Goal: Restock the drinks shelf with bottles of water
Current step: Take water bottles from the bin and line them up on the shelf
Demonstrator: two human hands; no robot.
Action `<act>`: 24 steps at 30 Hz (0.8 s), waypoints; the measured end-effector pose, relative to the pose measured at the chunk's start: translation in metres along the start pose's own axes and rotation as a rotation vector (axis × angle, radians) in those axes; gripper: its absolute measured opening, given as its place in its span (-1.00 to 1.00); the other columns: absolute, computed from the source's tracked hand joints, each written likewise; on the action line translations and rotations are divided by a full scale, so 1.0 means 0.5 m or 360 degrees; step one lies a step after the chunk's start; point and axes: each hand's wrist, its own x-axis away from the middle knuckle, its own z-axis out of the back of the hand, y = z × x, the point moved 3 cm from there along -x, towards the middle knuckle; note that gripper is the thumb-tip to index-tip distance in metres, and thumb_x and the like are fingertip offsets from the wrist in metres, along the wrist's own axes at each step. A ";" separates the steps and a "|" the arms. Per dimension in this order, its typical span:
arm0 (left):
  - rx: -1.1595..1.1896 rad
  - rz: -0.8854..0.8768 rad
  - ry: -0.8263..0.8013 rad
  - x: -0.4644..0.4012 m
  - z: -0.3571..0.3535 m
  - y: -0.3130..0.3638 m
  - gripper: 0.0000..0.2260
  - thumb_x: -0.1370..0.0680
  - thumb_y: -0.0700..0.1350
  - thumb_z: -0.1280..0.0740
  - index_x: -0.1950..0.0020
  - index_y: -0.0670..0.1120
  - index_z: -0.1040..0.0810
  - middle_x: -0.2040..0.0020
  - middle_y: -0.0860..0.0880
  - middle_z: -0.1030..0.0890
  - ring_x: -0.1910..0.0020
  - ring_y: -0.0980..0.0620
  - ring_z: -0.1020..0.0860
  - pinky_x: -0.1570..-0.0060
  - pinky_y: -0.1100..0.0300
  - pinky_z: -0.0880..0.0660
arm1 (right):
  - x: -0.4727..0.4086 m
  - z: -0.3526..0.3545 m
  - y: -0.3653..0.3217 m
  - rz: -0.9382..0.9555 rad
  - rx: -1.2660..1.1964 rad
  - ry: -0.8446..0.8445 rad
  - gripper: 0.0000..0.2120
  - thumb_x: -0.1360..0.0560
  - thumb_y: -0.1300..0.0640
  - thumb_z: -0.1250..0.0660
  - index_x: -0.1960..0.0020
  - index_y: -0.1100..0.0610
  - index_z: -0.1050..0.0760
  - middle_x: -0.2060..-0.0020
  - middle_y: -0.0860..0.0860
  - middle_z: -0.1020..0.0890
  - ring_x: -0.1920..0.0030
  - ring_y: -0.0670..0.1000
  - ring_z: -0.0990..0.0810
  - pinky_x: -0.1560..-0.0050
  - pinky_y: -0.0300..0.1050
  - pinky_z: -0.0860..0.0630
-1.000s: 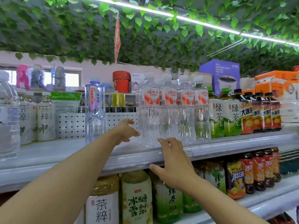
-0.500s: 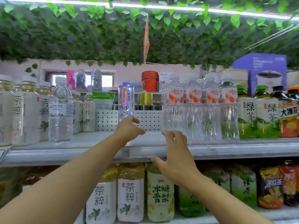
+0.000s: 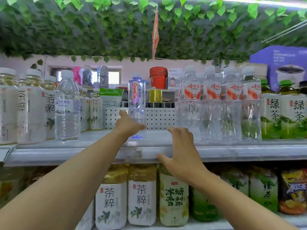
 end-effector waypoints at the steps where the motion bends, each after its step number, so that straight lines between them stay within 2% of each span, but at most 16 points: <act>1: 0.0020 0.0006 -0.0040 -0.009 -0.007 -0.002 -0.14 -0.40 -0.09 -0.50 -0.47 -0.17 0.02 -0.41 -0.23 -0.30 -0.32 -0.22 -0.37 -0.27 -0.04 -0.34 | -0.005 -0.003 -0.001 0.0000 0.0011 0.0004 -0.32 -0.45 -0.09 -0.36 -0.43 -0.02 -0.08 -0.29 -0.08 -0.15 -0.33 -0.07 -0.12 -0.34 -0.17 -0.26; 7: -0.0010 -0.0047 -0.0078 -0.039 -0.014 -0.011 -0.25 -0.46 -0.17 -0.45 -0.44 -0.18 0.00 -0.33 -0.25 -0.38 -0.23 -0.21 -0.44 -0.10 0.03 -0.41 | -0.016 -0.032 -0.018 -0.0036 0.0074 0.0035 -0.32 -0.45 -0.12 -0.34 -0.44 -0.01 -0.09 -0.31 -0.08 -0.17 -0.33 -0.07 -0.12 -0.39 -0.15 -0.20; 10: 0.0001 -0.0071 -0.0123 -0.037 0.000 -0.013 -0.18 -0.47 -0.19 -0.43 -0.49 -0.18 0.11 -0.38 -0.24 -0.34 -0.28 -0.21 -0.41 -0.19 0.04 -0.39 | -0.012 -0.047 -0.034 -0.0063 0.0124 0.0055 -0.34 -0.46 -0.11 -0.34 -0.43 -0.01 -0.10 -0.32 -0.07 -0.17 -0.33 -0.06 -0.11 -0.40 -0.17 -0.15; 15: -0.0001 -0.0089 -0.0139 -0.024 0.052 -0.028 -0.24 -0.49 -0.20 -0.41 -0.48 -0.18 0.06 -0.38 -0.24 -0.32 -0.29 -0.20 -0.39 -0.14 0.07 -0.38 | -0.011 -0.063 -0.073 -0.0093 0.0155 0.0063 -0.33 -0.45 -0.13 -0.34 -0.43 0.00 -0.11 -0.33 -0.06 -0.16 -0.36 -0.05 -0.07 -0.42 -0.15 -0.13; 18: 0.0012 -0.0093 -0.0142 -0.018 0.088 -0.042 -0.23 -0.49 -0.21 -0.41 -0.48 -0.18 0.07 -0.39 -0.24 -0.31 -0.30 -0.21 -0.38 -0.20 0.04 -0.36 | -0.013 -0.073 -0.099 -0.0105 0.0161 0.0066 -0.32 -0.45 -0.14 -0.35 -0.43 0.00 -0.11 -0.32 -0.06 -0.17 -0.36 -0.05 -0.09 -0.41 -0.13 -0.16; 24: 0.0002 -0.0066 -0.0146 -0.004 0.150 -0.065 -0.13 -0.48 -0.22 -0.41 -0.52 -0.15 0.20 -0.45 -0.25 -0.25 -0.33 -0.22 -0.37 -0.29 0.02 -0.32 | -0.024 -0.090 -0.141 -0.0114 0.0177 0.0071 -0.32 -0.44 -0.11 -0.36 -0.43 -0.01 -0.12 -0.31 -0.04 -0.18 -0.33 -0.04 -0.13 -0.39 -0.12 -0.18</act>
